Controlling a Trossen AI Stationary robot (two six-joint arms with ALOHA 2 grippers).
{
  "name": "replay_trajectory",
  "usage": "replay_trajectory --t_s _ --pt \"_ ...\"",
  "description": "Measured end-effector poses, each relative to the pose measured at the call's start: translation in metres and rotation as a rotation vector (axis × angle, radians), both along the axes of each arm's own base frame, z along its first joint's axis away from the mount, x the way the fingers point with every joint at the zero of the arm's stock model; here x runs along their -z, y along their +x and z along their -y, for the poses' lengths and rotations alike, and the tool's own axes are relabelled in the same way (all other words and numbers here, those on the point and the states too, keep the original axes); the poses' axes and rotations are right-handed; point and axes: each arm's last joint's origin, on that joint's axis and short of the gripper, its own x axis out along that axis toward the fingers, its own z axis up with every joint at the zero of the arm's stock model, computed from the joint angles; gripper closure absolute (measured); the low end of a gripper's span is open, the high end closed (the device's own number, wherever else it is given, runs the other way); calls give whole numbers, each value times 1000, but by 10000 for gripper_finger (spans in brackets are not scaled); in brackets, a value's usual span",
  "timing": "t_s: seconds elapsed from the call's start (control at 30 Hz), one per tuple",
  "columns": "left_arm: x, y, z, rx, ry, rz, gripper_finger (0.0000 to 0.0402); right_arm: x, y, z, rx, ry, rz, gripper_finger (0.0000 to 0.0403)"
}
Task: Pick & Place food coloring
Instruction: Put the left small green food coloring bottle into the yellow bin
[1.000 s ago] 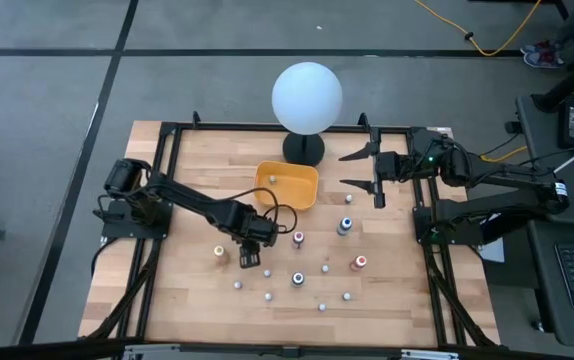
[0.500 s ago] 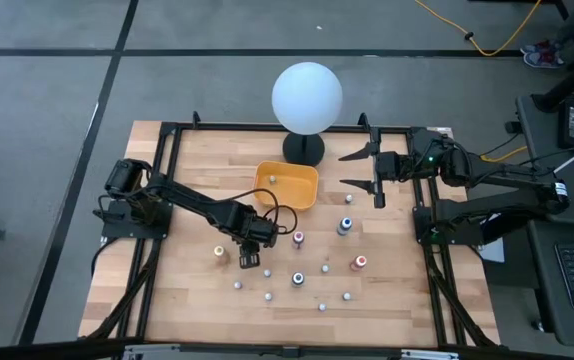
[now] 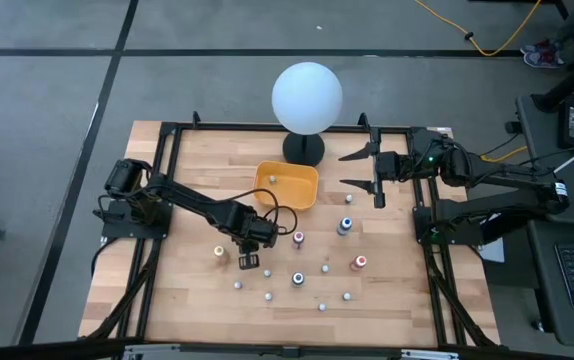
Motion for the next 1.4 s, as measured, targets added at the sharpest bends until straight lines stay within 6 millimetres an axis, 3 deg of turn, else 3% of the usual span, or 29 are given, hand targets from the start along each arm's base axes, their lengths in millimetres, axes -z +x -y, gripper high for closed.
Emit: replay_trajectory --t_s 0.17,0.23,0.37,0.53,0.6,0.7,0.8,1.03,1.4 --pt "-3 -1 0 -10 -6 1 352 0 0 0 0 0 0 162" --pt "-15 -1 -1 -23 -17 9 352 0 0 0 0 0 0 162" --pt "-66 -1 -8 -76 -55 120 354 0 0 0 0 0 2 162" --pt "-140 -17 -30 -289 -100 316 354 -1 0 0 0 -1 8 162" --pt "-161 -26 -40 -382 -123 387 354 -1 0 0 0 -1 10 162" --pt "-176 -32 -54 -482 -143 440 355 -1 0 0 0 -2 15 162" --pt "-175 -31 -65 -527 -143 436 355 -1 0 0 0 -2 16 162" --pt "-149 -8 -96 -547 -110 361 354 -1 0 0 0 -2 15 162" --pt "-78 32 -131 -511 -23 155 354 2 0 0 0 -1 -19 162"
